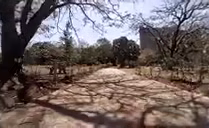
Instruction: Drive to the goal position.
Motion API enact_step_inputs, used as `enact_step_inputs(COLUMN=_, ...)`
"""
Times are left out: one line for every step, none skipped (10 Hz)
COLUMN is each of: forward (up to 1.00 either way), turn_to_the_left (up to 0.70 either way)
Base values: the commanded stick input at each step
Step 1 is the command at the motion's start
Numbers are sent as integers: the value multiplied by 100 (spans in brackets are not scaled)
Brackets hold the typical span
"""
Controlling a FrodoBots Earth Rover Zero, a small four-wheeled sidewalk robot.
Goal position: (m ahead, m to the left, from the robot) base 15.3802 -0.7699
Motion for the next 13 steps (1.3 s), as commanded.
enact_step_inputs(forward=0, turn_to_the_left=0)
enact_step_inputs(forward=0, turn_to_the_left=0)
enact_step_inputs(forward=1, turn_to_the_left=0)
enact_step_inputs(forward=23, turn_to_the_left=0)
enact_step_inputs(forward=46, turn_to_the_left=0)
enact_step_inputs(forward=70, turn_to_the_left=0)
enact_step_inputs(forward=70, turn_to_the_left=0)
enact_step_inputs(forward=70, turn_to_the_left=0)
enact_step_inputs(forward=70, turn_to_the_left=0)
enact_step_inputs(forward=70, turn_to_the_left=0)
enact_step_inputs(forward=70, turn_to_the_left=0)
enact_step_inputs(forward=70, turn_to_the_left=0)
enact_step_inputs(forward=70, turn_to_the_left=0)
